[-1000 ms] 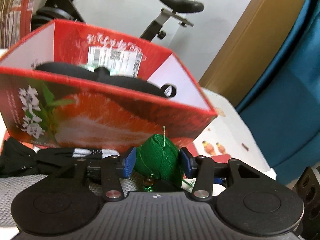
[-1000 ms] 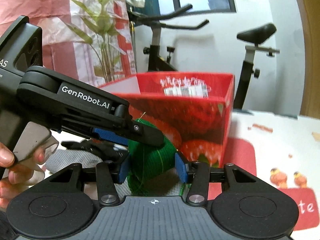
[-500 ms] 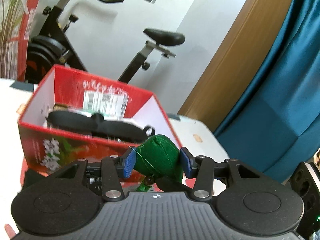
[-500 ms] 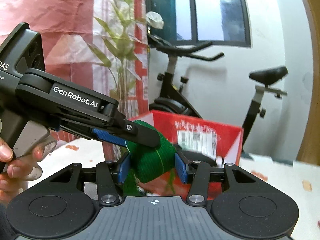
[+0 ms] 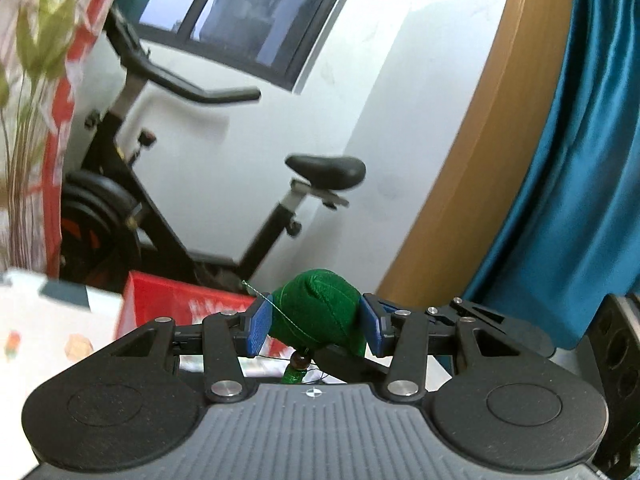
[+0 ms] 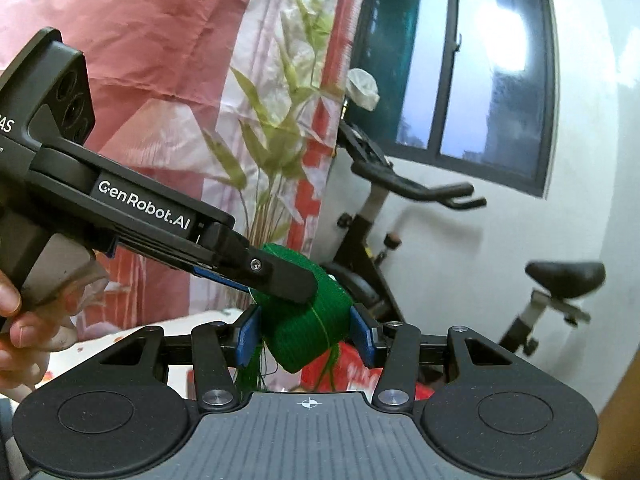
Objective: Organize soft objects
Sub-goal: 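Close both grippers on the green sachet and lift it, then lower the green sachet into the red box and open both grippers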
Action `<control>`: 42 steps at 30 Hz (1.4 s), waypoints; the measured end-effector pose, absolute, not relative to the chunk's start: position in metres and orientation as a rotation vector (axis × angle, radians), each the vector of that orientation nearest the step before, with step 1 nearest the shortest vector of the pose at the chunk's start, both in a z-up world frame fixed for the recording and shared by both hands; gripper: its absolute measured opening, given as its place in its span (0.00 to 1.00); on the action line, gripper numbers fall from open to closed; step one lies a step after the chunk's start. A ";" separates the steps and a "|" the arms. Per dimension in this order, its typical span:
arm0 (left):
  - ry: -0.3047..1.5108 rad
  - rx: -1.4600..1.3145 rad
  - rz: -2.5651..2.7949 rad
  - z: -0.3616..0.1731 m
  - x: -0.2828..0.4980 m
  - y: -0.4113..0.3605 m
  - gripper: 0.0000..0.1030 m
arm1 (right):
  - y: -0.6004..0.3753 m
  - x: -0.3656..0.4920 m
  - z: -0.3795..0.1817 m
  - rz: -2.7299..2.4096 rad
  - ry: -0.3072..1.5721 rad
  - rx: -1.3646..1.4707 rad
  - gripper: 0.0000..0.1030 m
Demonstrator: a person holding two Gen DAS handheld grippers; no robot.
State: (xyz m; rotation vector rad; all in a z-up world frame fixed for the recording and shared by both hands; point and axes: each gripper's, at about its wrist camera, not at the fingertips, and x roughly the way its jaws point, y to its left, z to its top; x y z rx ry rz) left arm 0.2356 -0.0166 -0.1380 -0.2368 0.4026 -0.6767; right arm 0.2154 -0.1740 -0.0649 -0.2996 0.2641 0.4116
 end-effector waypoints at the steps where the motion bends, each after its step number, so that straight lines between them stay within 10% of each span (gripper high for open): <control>1: 0.394 -0.229 -0.673 -0.134 0.240 -0.015 0.49 | -0.172 0.224 -0.061 0.413 0.261 -0.304 0.43; 34: 0.575 -0.142 -0.506 -0.206 0.362 -0.003 0.49 | -0.147 0.370 -0.162 0.316 0.567 -0.406 0.48; 42: 0.534 -0.071 -0.469 -0.191 0.335 0.002 0.51 | -0.174 0.345 -0.154 0.255 0.574 -0.337 0.67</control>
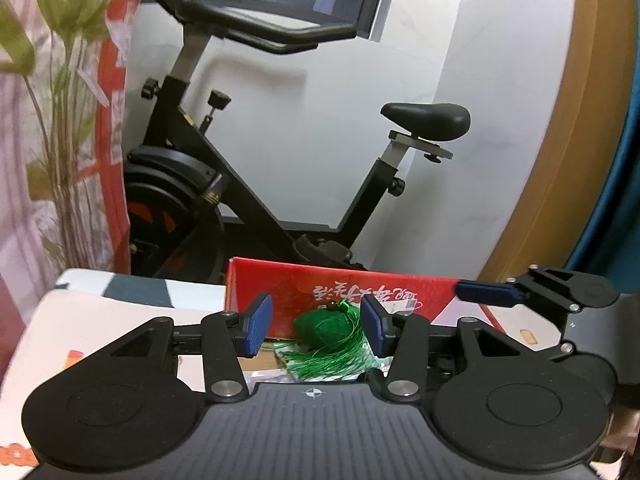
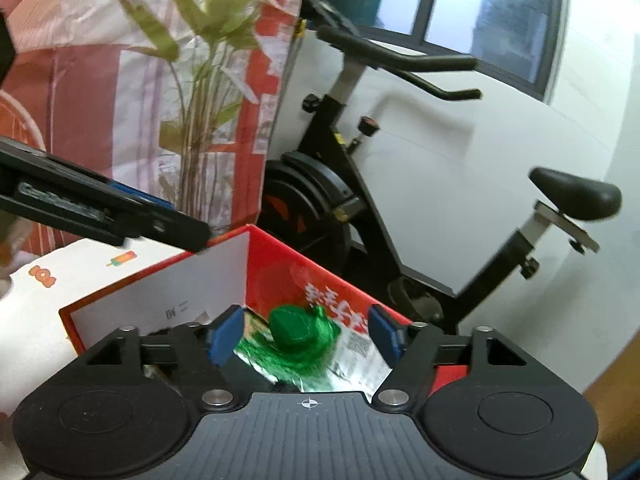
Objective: Organize soft objects
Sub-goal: 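Lower the green sachet into the red box and open both grippers, then move both tools back down to the grey knit cloth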
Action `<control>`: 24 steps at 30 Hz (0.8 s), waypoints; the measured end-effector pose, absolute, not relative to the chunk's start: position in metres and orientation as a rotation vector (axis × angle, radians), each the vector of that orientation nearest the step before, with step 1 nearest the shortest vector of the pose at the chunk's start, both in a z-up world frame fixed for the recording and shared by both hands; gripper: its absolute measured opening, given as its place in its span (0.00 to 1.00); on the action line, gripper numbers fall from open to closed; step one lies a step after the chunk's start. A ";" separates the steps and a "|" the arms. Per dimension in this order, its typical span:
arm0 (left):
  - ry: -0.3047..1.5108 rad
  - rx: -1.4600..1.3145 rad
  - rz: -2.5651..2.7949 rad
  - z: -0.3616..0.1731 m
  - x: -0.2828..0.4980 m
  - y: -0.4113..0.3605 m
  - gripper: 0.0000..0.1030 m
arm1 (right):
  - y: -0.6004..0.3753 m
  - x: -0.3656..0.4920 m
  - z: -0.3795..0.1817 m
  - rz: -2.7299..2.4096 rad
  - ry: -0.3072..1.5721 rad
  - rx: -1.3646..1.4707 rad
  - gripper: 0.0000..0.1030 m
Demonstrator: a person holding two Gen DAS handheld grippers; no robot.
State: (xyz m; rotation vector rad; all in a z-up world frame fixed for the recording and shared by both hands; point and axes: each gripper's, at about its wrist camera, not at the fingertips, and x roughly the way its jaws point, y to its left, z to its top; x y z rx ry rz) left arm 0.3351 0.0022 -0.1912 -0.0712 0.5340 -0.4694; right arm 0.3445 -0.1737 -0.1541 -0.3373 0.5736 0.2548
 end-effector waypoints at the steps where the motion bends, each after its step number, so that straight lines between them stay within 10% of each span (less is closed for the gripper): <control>1: 0.527 -0.064 -0.464 -0.189 0.330 0.003 0.53 | -0.178 0.340 -0.154 0.247 0.576 -0.327 0.72; 5: 0.500 -0.037 -0.448 -0.183 0.308 0.007 0.67 | -0.196 0.320 -0.151 0.221 0.571 -0.247 0.97; 12: 0.460 -0.005 -0.407 -0.180 0.263 0.016 1.00 | -0.219 0.283 -0.150 0.196 0.564 -0.105 1.00; 24: 0.505 0.022 -0.330 -0.205 0.210 0.031 1.00 | -0.233 0.215 -0.167 0.181 0.511 -0.054 1.00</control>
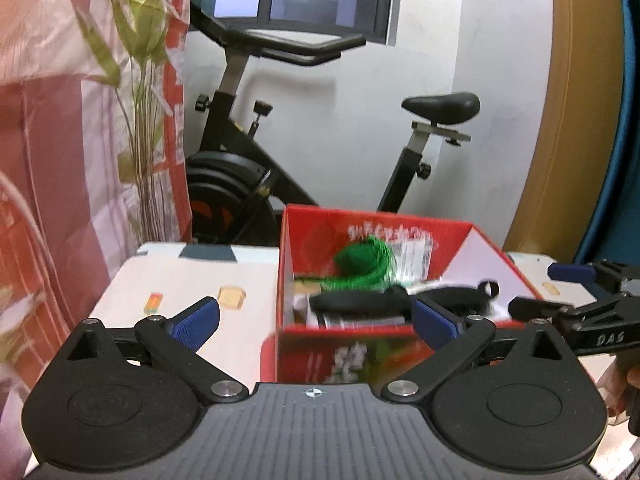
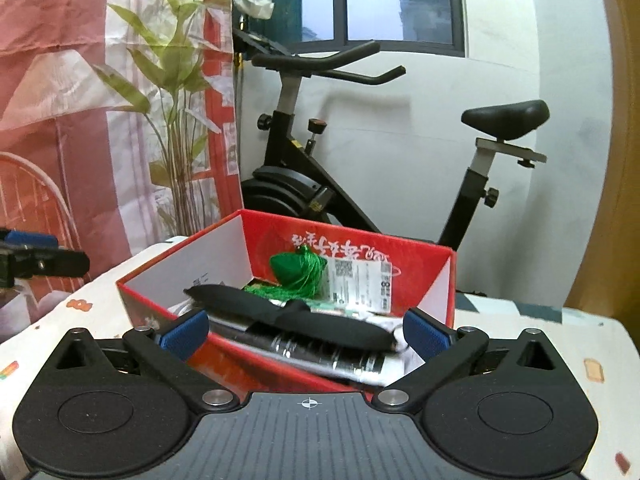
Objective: Organize soft objects
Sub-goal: 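Move both tools back down to the grey knit cloth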
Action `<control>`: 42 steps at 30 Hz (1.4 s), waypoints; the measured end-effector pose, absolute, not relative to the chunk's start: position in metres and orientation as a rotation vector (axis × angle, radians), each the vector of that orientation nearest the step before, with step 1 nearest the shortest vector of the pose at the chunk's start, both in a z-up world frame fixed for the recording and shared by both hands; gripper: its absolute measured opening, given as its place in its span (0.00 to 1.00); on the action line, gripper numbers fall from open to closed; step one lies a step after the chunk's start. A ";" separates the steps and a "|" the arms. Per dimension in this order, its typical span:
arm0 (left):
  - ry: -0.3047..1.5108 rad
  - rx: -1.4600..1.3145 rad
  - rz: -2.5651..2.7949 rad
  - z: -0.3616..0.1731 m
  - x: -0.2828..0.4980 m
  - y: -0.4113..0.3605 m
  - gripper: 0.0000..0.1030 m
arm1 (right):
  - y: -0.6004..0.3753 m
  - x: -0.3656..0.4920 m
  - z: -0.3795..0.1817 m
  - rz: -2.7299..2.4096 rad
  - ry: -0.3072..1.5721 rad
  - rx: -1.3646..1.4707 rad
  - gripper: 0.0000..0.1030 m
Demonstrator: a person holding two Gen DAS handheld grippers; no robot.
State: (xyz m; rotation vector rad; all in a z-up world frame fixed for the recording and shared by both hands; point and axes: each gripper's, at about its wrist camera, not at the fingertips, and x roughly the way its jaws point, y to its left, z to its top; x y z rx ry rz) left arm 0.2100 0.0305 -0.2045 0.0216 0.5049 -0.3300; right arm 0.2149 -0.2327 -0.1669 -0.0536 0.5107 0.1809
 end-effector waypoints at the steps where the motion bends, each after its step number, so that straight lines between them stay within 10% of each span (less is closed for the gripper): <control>1: 0.508 0.019 -0.330 -0.208 0.206 0.032 1.00 | -0.235 0.210 -0.169 0.184 0.508 -0.047 1.00; 18: 0.642 -0.024 -0.234 -0.269 0.180 0.045 1.00 | -0.248 0.166 -0.246 0.147 0.592 0.006 0.99; 42: 0.754 -0.095 -0.215 -0.321 0.184 0.055 0.87 | -0.241 0.180 -0.303 0.152 0.717 -0.033 0.67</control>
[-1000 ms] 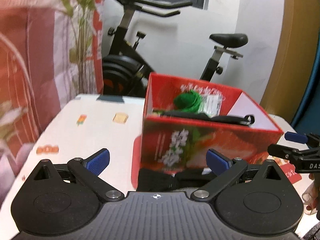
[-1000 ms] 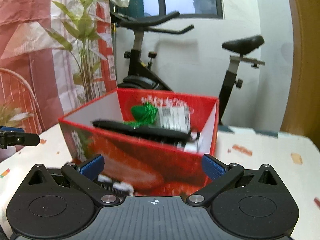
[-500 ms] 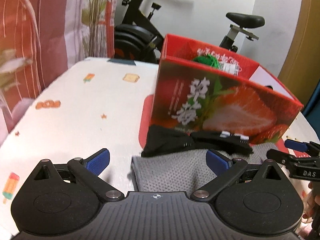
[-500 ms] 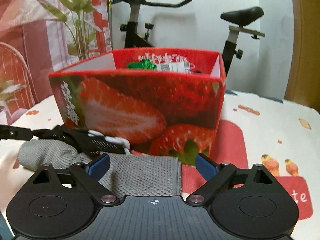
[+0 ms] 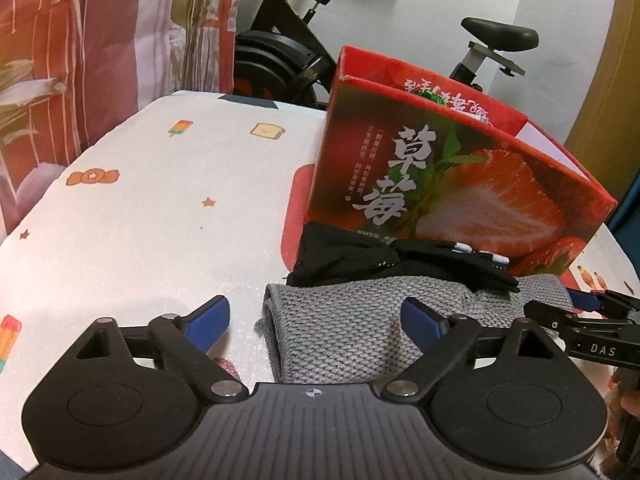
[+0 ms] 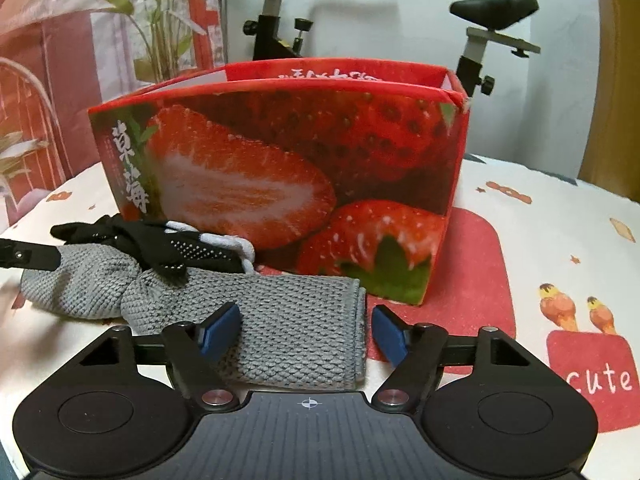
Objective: Organize soft objects
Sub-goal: 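Move both tools back down to the grey knit cloth, then close both grippers on the grey knit cloth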
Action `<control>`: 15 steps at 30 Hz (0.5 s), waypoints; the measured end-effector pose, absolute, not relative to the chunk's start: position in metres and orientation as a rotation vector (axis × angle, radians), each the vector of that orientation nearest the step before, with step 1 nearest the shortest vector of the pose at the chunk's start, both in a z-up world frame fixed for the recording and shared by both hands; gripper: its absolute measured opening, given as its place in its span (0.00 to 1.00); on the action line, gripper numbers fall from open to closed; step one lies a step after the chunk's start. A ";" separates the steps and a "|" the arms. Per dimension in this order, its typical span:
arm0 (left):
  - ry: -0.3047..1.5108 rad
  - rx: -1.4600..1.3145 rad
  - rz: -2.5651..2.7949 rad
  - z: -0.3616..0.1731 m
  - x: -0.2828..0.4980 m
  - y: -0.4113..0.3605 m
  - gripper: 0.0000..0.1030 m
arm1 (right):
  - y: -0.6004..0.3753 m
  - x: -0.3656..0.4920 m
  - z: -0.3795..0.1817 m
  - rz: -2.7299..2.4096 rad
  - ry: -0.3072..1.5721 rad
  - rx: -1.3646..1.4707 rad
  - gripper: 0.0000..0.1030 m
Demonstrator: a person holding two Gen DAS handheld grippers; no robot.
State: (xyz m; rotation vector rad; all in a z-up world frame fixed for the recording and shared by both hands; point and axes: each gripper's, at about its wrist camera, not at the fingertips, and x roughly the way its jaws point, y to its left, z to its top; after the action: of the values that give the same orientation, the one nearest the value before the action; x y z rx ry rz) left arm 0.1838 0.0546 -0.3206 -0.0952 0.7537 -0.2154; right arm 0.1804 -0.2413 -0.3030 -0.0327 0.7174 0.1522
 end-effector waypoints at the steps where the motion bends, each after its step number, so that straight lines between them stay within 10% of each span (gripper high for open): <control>1: 0.758 -0.101 -0.216 -0.321 0.184 0.056 0.85 | -0.240 0.181 -0.304 0.157 0.720 -0.041 0.66; 15: 0.800 -0.189 -0.228 -0.330 0.190 0.062 0.75 | -0.243 0.185 -0.306 0.170 0.743 -0.020 0.66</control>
State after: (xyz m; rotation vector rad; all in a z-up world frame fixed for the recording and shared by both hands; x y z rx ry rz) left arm 0.1897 0.0616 -0.3301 -0.1886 0.8000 -0.2284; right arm 0.1850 -0.2431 -0.3065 -0.0204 0.7433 0.1704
